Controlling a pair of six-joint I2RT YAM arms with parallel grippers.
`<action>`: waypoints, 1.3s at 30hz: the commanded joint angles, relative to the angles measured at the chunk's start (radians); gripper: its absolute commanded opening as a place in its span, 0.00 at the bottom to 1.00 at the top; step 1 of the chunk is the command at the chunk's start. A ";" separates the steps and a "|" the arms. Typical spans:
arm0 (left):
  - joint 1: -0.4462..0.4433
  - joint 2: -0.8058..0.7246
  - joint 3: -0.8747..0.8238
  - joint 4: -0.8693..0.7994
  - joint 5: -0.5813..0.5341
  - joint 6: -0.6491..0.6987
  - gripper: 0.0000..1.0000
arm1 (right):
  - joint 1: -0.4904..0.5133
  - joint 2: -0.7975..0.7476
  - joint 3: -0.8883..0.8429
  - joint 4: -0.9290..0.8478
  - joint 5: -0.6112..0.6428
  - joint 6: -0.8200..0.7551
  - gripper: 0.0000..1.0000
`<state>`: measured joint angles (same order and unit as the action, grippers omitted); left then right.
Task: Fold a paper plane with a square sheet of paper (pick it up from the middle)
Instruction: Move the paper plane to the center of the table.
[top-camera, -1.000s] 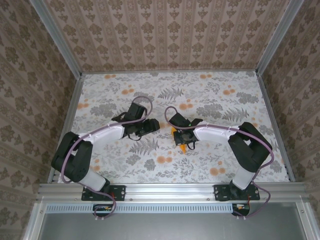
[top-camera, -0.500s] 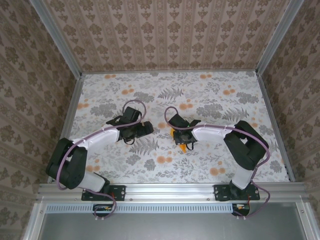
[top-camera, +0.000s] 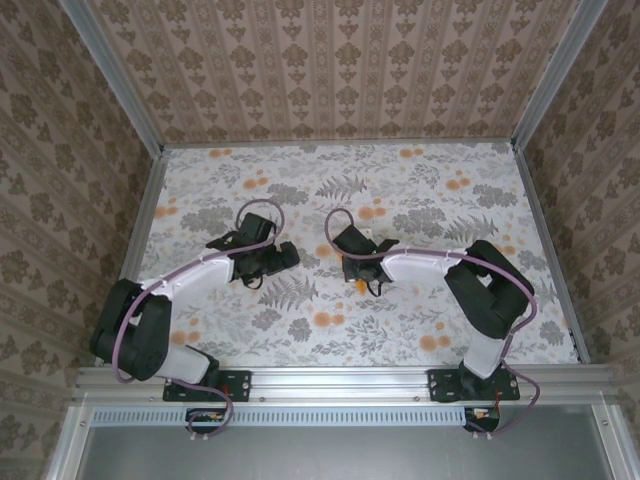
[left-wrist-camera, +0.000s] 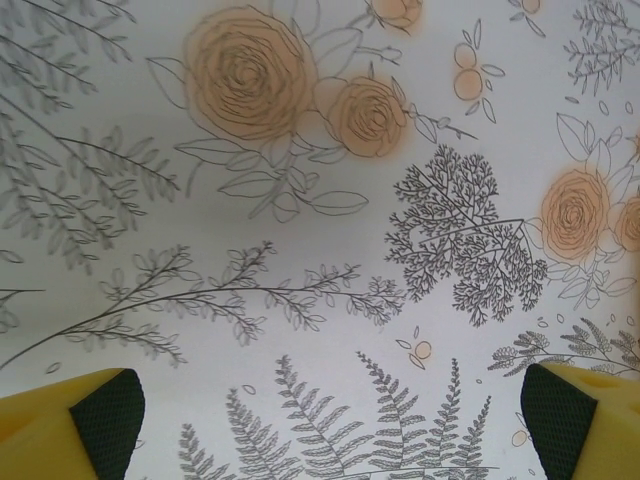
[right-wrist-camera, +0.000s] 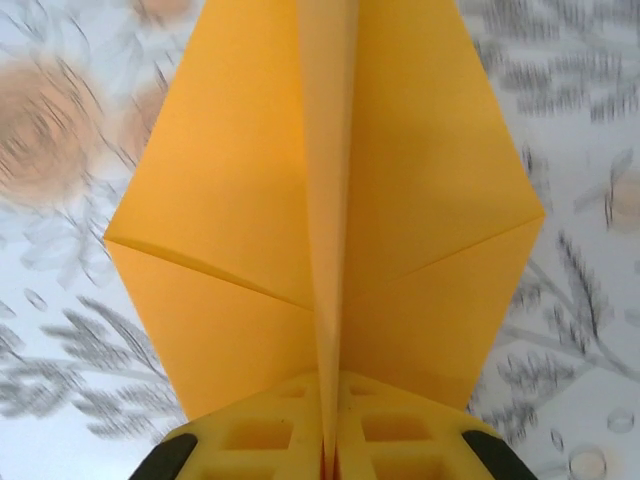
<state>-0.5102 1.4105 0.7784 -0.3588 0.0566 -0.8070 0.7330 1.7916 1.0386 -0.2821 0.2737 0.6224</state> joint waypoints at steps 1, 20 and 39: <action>0.022 -0.047 -0.015 -0.035 -0.024 0.026 1.00 | -0.028 0.061 0.118 -0.032 0.033 -0.054 0.09; 0.135 -0.083 0.004 -0.063 -0.054 0.109 1.00 | -0.093 0.321 0.337 -0.099 0.011 -0.031 0.14; 0.277 -0.220 0.046 -0.010 -0.218 0.243 1.00 | -0.133 0.076 0.406 -0.192 -0.054 -0.059 0.64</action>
<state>-0.2634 1.2396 0.7929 -0.3820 -0.0887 -0.6262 0.6212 1.9835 1.3998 -0.4156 0.2451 0.5907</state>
